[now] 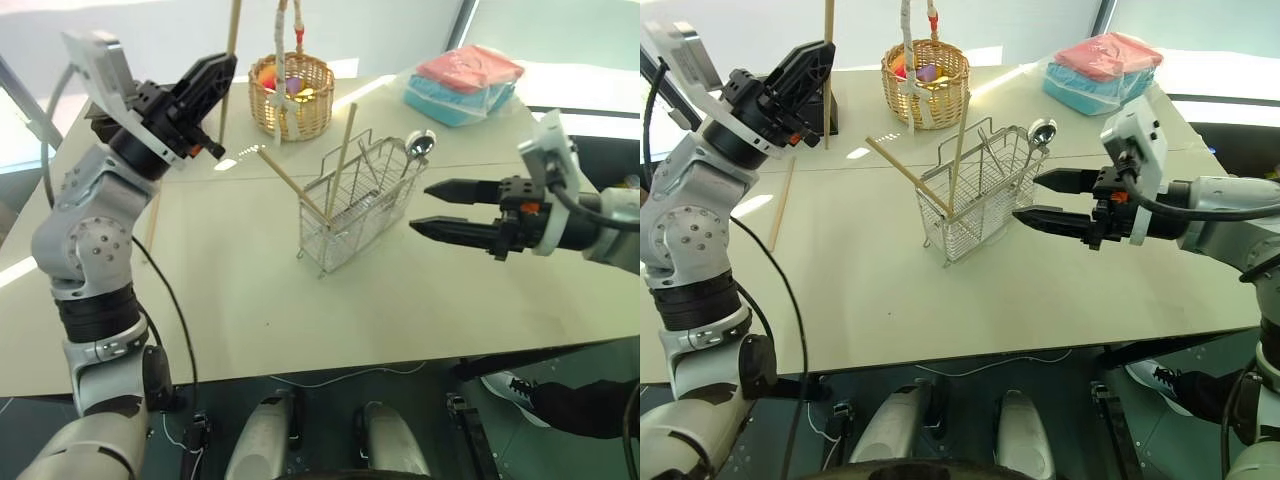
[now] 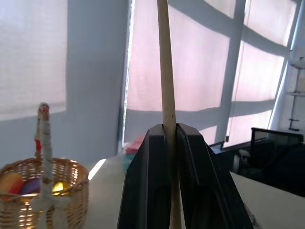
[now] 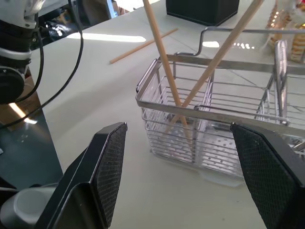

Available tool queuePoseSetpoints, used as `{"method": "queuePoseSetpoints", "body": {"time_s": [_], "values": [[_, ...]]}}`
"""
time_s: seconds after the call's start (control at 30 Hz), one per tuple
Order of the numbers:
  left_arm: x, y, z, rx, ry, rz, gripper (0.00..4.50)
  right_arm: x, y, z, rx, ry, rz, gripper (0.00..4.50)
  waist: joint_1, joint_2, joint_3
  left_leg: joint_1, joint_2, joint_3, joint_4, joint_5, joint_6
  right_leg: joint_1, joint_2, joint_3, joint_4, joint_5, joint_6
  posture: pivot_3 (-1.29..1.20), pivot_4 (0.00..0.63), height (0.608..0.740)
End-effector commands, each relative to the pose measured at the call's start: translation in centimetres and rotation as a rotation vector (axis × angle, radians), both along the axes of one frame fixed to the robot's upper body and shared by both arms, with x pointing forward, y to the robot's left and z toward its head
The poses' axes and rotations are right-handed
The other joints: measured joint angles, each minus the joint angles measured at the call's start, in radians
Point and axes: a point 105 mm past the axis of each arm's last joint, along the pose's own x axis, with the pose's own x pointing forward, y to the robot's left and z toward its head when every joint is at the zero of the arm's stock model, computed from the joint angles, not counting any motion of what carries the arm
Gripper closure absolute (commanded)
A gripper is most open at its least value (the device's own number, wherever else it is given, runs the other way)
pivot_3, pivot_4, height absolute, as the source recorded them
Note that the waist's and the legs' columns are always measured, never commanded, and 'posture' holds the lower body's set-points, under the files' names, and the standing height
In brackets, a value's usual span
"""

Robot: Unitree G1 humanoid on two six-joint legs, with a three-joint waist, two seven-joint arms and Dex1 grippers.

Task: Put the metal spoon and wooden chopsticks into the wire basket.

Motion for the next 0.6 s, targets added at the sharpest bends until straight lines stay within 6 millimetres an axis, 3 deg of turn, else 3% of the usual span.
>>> {"method": "queuePoseSetpoints", "body": {"time_s": [0.03, 0.13, 0.3, 0.53, 0.6], "values": [[-1.4, -0.9, 2.6, -0.064, -0.09, -0.074, 4.4, -0.6, -0.1, 0.9, 0.028, -0.053, -0.012, 0.93, 0.001, 0.0, 0.0, 0.0, 0.0, 0.0, 0.0, 0.0, 0.0, 0.0, 0.0, 0.0, 0.0, 0.0, 0.0, 0.0, 0.15, 0.74], [-1.6, -2.1, 3.1, -0.126, -0.092, -0.147, 4.4, -0.6, 0.0, 0.7, 0.048, -0.057, -0.022, 0.93, 0.001, 0.0, 0.0, 0.0, 0.0, 0.0, 0.001, 0.001, 0.003, 0.001, 0.0, 0.0, 0.0, 0.001, 0.001, 0.0, 0.15, 0.74], [-1.2, -3.9, 2.3, -0.167, -0.065, -0.211, 4.4, -0.4, 0.0, 1.1, 0.12, -0.067, -0.044, 0.93, 0.0, 0.0, 0.0, 0.0, 0.0, 0.0, 0.002, 0.001, 0.004, 0.002, 0.001, 0.0, 0.0, 0.001, 0.002, 0.0, 0.15, 0.74], [-0.1, -7.3, -1.5, -0.165, 0.03, -0.273, 4.4, -0.3, 0.0, 0.8, 0.174, -0.07, -0.076, 0.93, 0.001, 0.0, 0.0, 0.001, 0.0, 0.0, 0.004, 0.0, 0.006, 0.005, 0.0, -0.001, -0.001, 0.001, 0.002, 0.0, 0.15, 0.74], [0.5, -8.4, -3.4, -0.118, 0.05, -0.25, 4.4, -0.4, 0.1, 0.8, 0.178, -0.071, -0.077, 0.93, 0.0, 0.0, 0.0, 0.001, 0.0, 0.0, 0.004, 0.0, 0.006, 0.005, 0.001, -0.001, 0.0, 0.001, 0.002, 0.0, 0.15, 0.74]]}}
